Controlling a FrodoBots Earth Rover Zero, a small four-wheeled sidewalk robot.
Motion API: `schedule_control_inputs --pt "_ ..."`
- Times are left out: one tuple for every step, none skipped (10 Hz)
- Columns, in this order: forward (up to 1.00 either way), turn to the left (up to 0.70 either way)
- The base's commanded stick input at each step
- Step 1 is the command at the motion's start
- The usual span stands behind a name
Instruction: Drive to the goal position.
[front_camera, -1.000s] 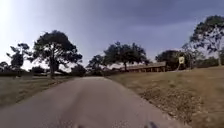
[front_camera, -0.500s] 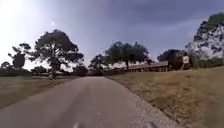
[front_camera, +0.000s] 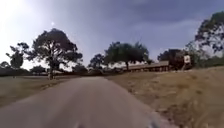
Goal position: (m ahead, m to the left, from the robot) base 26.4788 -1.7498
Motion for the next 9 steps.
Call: schedule_control_inputs --pt "1.00 0.35" --pt "1.00 0.40" --pt "1.00 0.40" --pt "1.00 0.40" --pt "1.00 0.40" --pt "1.00 0.40" --pt "1.00 0.36" --pt "1.00 0.15" --pt "1.00 0.04"
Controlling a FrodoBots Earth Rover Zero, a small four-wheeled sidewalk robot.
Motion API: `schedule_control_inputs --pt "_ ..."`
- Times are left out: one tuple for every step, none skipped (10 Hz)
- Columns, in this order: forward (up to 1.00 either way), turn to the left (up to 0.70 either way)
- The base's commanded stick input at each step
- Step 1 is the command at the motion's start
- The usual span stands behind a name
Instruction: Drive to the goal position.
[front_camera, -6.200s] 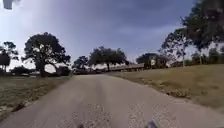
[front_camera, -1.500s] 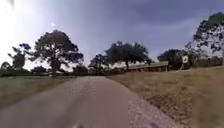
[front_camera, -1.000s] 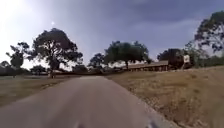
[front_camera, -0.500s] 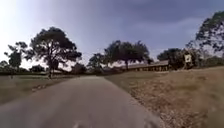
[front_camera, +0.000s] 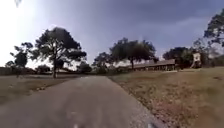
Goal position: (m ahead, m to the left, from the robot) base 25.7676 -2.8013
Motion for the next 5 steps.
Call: schedule_control_inputs --pt "1.00 0.03" --pt "1.00 0.03" --pt "1.00 0.03" --pt "1.00 0.03" --pt "1.00 0.04"
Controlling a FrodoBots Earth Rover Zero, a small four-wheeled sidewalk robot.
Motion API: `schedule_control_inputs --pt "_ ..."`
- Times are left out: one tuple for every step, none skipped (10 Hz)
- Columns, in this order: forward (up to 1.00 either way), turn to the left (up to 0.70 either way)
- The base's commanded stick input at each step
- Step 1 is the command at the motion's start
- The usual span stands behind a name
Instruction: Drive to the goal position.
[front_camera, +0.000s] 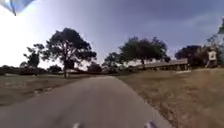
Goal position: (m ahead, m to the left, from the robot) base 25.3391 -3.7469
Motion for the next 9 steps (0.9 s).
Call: schedule_control_inputs --pt "1.00 0.04" --pt "1.00 0.04" --pt "1.00 0.04" --pt "1.00 0.04" --pt "1.00 0.04" --pt "1.00 0.04" --pt "1.00 0.04" --pt "1.00 0.04" --pt "1.00 0.04"
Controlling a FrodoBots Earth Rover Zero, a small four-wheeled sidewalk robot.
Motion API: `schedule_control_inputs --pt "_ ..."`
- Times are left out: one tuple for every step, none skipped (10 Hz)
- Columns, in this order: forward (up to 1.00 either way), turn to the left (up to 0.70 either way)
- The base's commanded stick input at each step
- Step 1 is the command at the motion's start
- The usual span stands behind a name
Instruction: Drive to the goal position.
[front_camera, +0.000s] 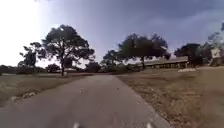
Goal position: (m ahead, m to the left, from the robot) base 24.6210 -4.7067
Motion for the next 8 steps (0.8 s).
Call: schedule_control_inputs --pt "1.00 0.04" --pt "1.00 0.04" --pt "1.00 0.03" --pt "1.00 0.02" --pt "1.00 0.02" --pt "1.00 0.03" --pt "1.00 0.18" --pt "1.00 0.38"
